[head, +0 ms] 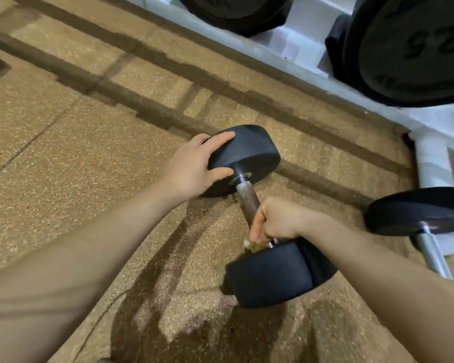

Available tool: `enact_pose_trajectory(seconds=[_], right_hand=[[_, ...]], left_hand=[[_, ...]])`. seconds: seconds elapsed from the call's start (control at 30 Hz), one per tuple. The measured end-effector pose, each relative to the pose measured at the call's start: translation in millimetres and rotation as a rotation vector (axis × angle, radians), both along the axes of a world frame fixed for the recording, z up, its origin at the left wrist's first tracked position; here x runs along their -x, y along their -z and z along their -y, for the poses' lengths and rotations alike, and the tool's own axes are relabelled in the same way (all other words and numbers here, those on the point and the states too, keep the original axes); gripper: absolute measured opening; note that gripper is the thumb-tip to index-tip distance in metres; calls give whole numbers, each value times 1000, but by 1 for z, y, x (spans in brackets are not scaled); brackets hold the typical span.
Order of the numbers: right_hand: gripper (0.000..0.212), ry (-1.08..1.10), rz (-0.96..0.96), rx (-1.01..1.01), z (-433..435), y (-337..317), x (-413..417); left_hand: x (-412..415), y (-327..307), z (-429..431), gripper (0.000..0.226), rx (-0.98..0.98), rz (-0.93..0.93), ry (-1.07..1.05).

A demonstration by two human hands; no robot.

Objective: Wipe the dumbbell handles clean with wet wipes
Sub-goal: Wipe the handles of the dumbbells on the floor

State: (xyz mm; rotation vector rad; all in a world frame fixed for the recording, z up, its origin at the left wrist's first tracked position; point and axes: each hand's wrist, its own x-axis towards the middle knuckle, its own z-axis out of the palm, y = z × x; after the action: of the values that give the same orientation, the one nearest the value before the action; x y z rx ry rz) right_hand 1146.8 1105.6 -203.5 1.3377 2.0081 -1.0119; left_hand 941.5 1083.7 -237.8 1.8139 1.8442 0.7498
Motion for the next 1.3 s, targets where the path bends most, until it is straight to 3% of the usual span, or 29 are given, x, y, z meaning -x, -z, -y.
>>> enact_pose_trajectory(seconds=[0.17, 0.33, 0.47, 0.6, 0.7, 0.83, 1.0, 1.2, 1.3], right_hand=[[17, 64, 112, 151, -20, -2, -15], [21, 69, 210, -81, -33, -8, -36], [23, -18, 219, -171, -30, -7, -42], [9, -164, 230, -249, -18, -13, -22], [7, -193, 118, -234, -4, -9, -9], [21, 6, -94, -438, -13, 6, 3], [7, 333, -293, -714, -18, 25, 33], [5, 1107, -359, -510, -31, 41, 31], [21, 928, -273, -601, -26, 41, 41]], left_hand=[[-14, -11, -23, 70, 12, -208, 52], [-24, -17, -33, 69, 7, -277, 54], [-24, -18, -32, 69, -7, -256, 43], [-22, -15, -29, 70, -14, -206, 37], [-19, -13, -22, 71, -10, -170, 24], [-12, -11, -13, 71, -6, -120, 5], [-6, -7, -5, 71, -17, -82, -10], [-6, -10, 3, 68, 18, -78, -53], [-7, -12, 3, 68, 45, -72, -62]])
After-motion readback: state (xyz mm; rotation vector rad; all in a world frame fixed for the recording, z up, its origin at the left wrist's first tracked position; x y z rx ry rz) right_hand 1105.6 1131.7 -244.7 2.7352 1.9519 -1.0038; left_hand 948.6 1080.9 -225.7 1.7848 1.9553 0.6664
